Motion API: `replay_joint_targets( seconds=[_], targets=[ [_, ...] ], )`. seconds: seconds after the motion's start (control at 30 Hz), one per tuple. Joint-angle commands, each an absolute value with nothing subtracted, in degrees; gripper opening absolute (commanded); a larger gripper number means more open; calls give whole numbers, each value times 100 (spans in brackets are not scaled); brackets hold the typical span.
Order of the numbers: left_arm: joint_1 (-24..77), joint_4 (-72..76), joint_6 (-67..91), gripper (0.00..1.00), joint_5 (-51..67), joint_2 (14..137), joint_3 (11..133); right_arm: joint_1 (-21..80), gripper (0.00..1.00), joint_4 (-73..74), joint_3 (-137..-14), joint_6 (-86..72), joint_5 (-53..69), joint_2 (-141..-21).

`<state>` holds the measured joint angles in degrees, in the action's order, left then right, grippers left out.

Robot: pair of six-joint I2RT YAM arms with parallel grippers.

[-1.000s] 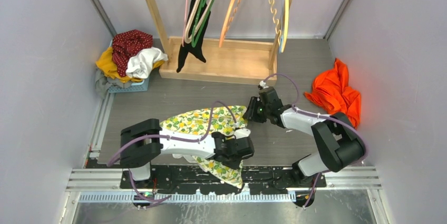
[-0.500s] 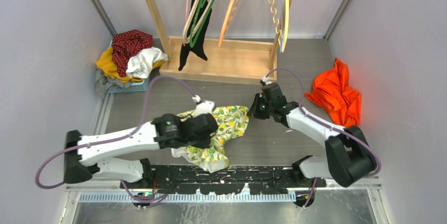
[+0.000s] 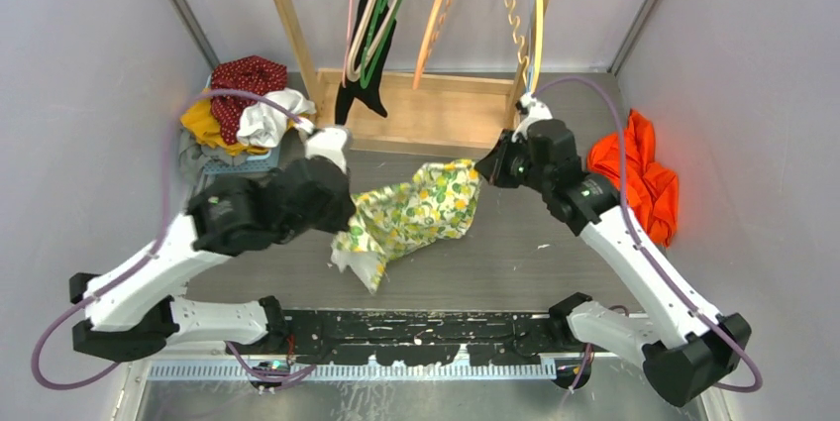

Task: Place the skirt on the hanger
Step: Flatten out the skirt at the center of the board.

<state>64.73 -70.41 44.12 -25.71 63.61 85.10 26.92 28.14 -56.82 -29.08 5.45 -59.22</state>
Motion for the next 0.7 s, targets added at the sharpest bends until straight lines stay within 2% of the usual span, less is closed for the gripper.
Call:
replay_joint_targets(
  seconds=[0.0,0.2,0.3,0.53,0.67],
  targets=[
    [6209,-7852,3568,0,-3263,6330,10090,2707,1,3382,-6943,-2513,146,-5612],
    [6162,-8414,2904,0,-3566,6797,12247,2708,1,3693,-8183,-2231,29,-5541],
    [6161,-8517,2679,0,-3607,6903,12847,2707,1,3624,-8524,-2081,152,-5390],
    [6161,-8257,2314,0,-3243,6726,12396,2707,2,3345,-8733,-2126,1365,-5151],
    [6166,-8059,2387,0,-3342,6470,11916,2709,2,3356,-8704,-2191,1448,-5196]
  ],
)
